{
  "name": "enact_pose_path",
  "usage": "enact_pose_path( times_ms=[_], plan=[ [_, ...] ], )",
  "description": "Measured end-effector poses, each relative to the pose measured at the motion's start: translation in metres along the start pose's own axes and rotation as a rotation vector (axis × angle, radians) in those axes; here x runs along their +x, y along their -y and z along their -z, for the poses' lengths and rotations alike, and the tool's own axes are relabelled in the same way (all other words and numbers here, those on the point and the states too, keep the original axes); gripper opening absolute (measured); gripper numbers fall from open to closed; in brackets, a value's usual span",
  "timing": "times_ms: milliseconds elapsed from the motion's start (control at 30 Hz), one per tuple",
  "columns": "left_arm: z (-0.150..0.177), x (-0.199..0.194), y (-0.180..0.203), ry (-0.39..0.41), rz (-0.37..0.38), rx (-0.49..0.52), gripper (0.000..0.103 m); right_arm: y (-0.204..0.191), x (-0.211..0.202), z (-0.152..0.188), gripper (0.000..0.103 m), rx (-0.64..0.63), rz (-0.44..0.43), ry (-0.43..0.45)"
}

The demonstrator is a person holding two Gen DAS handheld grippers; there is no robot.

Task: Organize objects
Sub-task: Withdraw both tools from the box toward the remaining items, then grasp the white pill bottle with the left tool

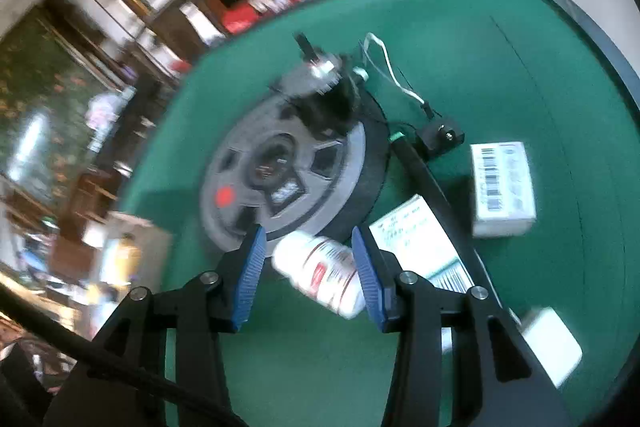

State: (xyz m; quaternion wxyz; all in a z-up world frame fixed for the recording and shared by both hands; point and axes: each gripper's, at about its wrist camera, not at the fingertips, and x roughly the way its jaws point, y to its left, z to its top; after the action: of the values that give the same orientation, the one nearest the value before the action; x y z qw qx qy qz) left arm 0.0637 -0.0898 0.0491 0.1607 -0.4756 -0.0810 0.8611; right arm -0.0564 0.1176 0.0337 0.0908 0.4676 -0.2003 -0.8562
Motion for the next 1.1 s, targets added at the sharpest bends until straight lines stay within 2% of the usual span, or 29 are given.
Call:
enact_pose_path(
  times_ms=[67, 200, 267, 300, 367, 433, 500, 600, 733, 833, 967, 1000, 1067, 1100],
  plan=[
    [-0.004, 0.005, 0.000, 0.001, -0.010, 0.001, 0.057, -0.009, 0.005, 0.001, 0.043, -0.034, 0.002, -0.005],
    [-0.014, 0.026, 0.005, -0.025, 0.016, -0.025, 0.057, -0.023, 0.000, 0.012, 0.043, -0.062, -0.179, -0.120],
    [-0.016, 0.038, 0.012, -0.042, 0.023, -0.027, 0.057, -0.024, -0.016, 0.016, 0.044, -0.057, -0.247, -0.101],
    [-0.017, 0.044, 0.017, -0.050, 0.030, -0.027, 0.057, -0.020, -0.026, 0.017, 0.044, -0.048, -0.252, -0.070],
    [-0.019, 0.055, 0.030, -0.060, 0.062, -0.017, 0.057, -0.010, -0.047, 0.016, 0.046, -0.034, -0.214, 0.010],
    [-0.023, 0.063, 0.042, -0.058, 0.081, 0.002, 0.057, 0.001, -0.064, 0.016, 0.051, -0.034, -0.130, 0.082],
    [-0.029, 0.069, 0.055, -0.044, 0.079, 0.022, 0.057, 0.017, -0.071, 0.015, 0.052, -0.008, -0.081, 0.118],
    [-0.044, 0.084, 0.073, -0.008, 0.051, 0.024, 0.057, 0.040, -0.064, 0.013, 0.052, 0.058, -0.070, 0.100],
    [-0.063, 0.106, 0.093, 0.006, 0.030, 0.029, 0.057, 0.049, -0.055, 0.012, 0.052, 0.096, -0.059, 0.073],
    [-0.072, 0.122, 0.108, 0.011, -0.027, 0.084, 0.057, 0.052, -0.060, 0.013, 0.052, 0.107, -0.063, 0.078],
    [-0.070, 0.147, 0.120, -0.039, -0.076, 0.159, 0.062, 0.058, -0.058, 0.008, 0.052, 0.108, -0.076, 0.075],
    [-0.067, 0.146, 0.124, -0.013, -0.092, 0.197, 0.062, 0.057, -0.056, 0.008, 0.052, 0.105, -0.072, 0.070],
    [-0.061, 0.148, 0.131, -0.010, -0.116, 0.269, 0.062, 0.058, -0.053, 0.008, 0.052, 0.101, -0.062, 0.062],
    [-0.058, 0.148, 0.134, -0.012, -0.120, 0.307, 0.059, 0.058, -0.051, 0.008, 0.052, 0.099, -0.060, 0.057]
  ],
)
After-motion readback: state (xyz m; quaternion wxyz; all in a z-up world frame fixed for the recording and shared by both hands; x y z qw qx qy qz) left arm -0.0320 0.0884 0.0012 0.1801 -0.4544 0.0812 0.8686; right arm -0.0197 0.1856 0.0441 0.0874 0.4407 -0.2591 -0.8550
